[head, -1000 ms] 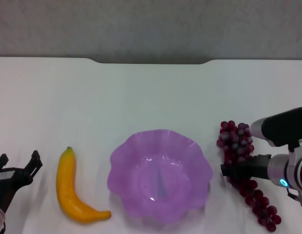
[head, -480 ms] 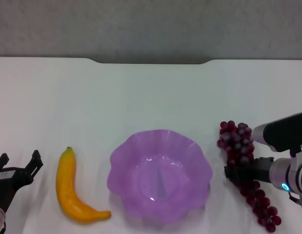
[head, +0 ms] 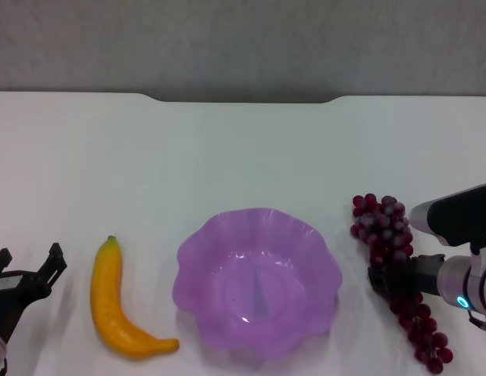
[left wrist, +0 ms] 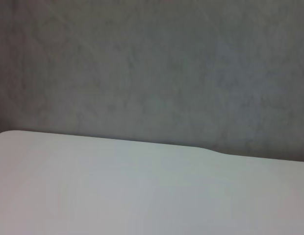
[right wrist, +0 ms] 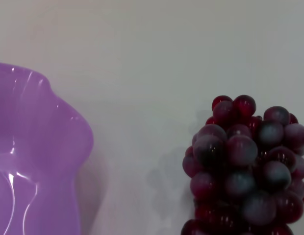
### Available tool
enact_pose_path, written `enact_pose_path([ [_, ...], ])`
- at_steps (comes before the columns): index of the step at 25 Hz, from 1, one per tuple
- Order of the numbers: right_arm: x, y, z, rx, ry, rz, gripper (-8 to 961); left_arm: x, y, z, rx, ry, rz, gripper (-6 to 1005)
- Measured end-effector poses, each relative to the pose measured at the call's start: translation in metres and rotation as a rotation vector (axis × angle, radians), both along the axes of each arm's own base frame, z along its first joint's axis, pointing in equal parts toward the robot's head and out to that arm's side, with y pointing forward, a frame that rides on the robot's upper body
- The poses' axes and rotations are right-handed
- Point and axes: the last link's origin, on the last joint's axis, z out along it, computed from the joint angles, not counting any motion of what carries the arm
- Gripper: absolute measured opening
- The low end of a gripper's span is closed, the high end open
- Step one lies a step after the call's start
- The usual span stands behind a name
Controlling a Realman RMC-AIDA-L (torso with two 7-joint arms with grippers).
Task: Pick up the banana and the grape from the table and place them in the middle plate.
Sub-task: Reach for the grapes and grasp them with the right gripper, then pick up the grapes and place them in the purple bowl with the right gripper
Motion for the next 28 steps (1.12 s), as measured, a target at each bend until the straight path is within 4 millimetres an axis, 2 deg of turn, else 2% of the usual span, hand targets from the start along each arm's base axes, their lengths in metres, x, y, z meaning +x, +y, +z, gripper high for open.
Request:
enact_pose_path([
  [15,0.0014,0.0000,0.0013,0.024,0.005,0.011,536,-0.0010,-0.0008,0.0004,0.001,-0.001,0.004,890],
  [28,0.0029,-0.0014,0.0028,0.071,0.006,0.056,520,-0.0013,-0.0013,0.0006,0.003,-0.002,0.004,890],
])
